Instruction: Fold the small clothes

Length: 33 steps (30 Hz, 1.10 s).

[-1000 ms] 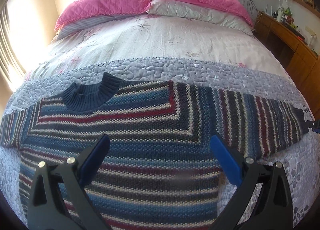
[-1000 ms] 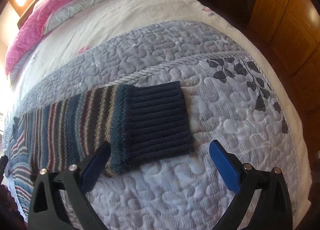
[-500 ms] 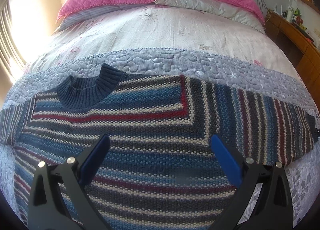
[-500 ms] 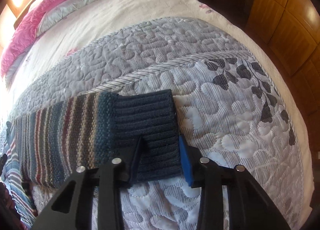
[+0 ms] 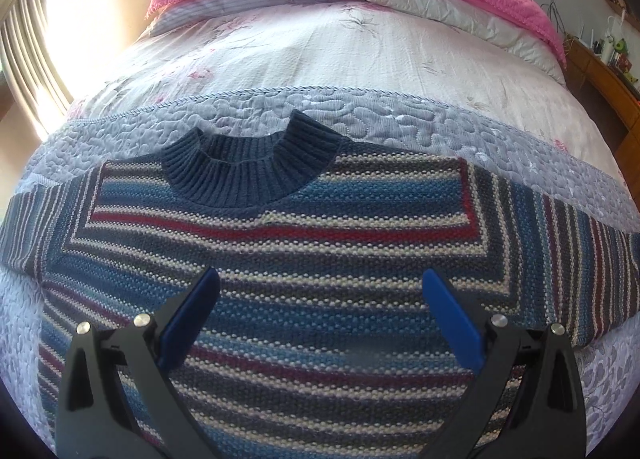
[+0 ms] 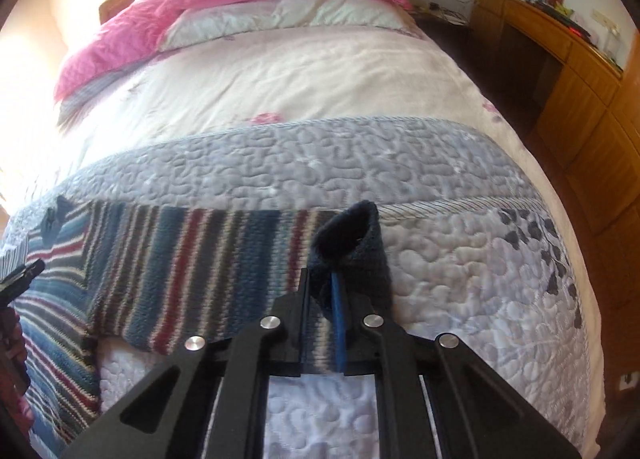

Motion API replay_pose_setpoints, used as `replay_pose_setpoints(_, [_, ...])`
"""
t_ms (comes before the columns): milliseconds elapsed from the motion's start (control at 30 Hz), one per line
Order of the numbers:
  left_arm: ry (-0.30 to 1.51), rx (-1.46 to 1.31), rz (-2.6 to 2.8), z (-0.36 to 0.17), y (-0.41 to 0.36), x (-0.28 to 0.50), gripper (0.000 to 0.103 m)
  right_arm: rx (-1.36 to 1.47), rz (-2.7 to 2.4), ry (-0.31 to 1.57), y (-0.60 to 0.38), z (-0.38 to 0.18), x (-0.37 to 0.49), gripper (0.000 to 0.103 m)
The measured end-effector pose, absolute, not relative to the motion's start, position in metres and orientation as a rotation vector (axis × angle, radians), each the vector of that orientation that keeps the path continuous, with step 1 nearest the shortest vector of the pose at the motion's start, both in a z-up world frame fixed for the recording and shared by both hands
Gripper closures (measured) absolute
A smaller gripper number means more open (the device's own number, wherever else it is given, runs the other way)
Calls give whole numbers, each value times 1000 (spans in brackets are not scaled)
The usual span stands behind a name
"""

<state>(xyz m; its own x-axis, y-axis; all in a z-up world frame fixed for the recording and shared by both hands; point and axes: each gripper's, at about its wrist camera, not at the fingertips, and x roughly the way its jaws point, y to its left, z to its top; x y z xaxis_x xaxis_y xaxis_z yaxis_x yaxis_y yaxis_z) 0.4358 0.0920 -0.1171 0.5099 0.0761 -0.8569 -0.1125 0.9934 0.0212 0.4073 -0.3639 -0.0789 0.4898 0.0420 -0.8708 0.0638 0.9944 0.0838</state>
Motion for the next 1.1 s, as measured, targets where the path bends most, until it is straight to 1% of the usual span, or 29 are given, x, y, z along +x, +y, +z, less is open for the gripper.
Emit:
replay_pose_setpoints(67, [1027, -42, 112, -116, 97, 436, 3, 84, 45, 1060, -333, -76, 410, 95])
replay_pose_setpoints(100, [1026, -42, 111, -115, 99, 436, 3, 94, 92, 1059, -318, -76, 411, 103])
replay_pose_setpoints(167, [1027, -42, 108, -115, 101, 436, 3, 112, 180, 1066, -287, -76, 415, 103])
replay_pose_setpoints(267, [1034, -52, 94, -115, 103, 435, 3, 69, 247, 1106, -242, -86, 424, 103])
replay_pose_setpoints(333, [1039, -61, 79, -116, 104, 434, 3, 102, 290, 1113, -228, -90, 424, 102])
replay_pose_setpoints(400, [1050, -71, 47, -116, 100, 432, 3, 126, 299, 1094, -229, -86, 419, 97])
replay_pose_setpoints(500, [1042, -56, 5, -112, 81, 429, 3, 158, 219, 1078, -260, -80, 404, 87])
replay_pose_setpoints(600, [1039, -76, -85, -105, 43, 428, 3, 172, 107, 1093, -309, -83, 384, 86])
replay_pose_setpoints(700, [1087, -106, -218, -106, -14, 430, 3, 148, -3, 1143, -356, -99, 356, 83])
replay_pose_setpoints(867, [1132, -68, -362, -116, -120, 432, 3, 194, -120, 1217, -427, -135, 316, 83])
replay_pose_setpoints(933, [1154, -53, -395, -125, -157, 434, 4, 237, -123, 1220, -447, -144, 308, 85])
replay_pose_setpoints(1033, [1171, -20, -406, -136, -202, 438, 4, 320, -70, 1206, -465, -149, 307, 87])
replay_pose_setpoints(1100, [1173, 0, -397, -144, -224, 443, 4, 303, -60, 1201, -463, -150, 310, 86])
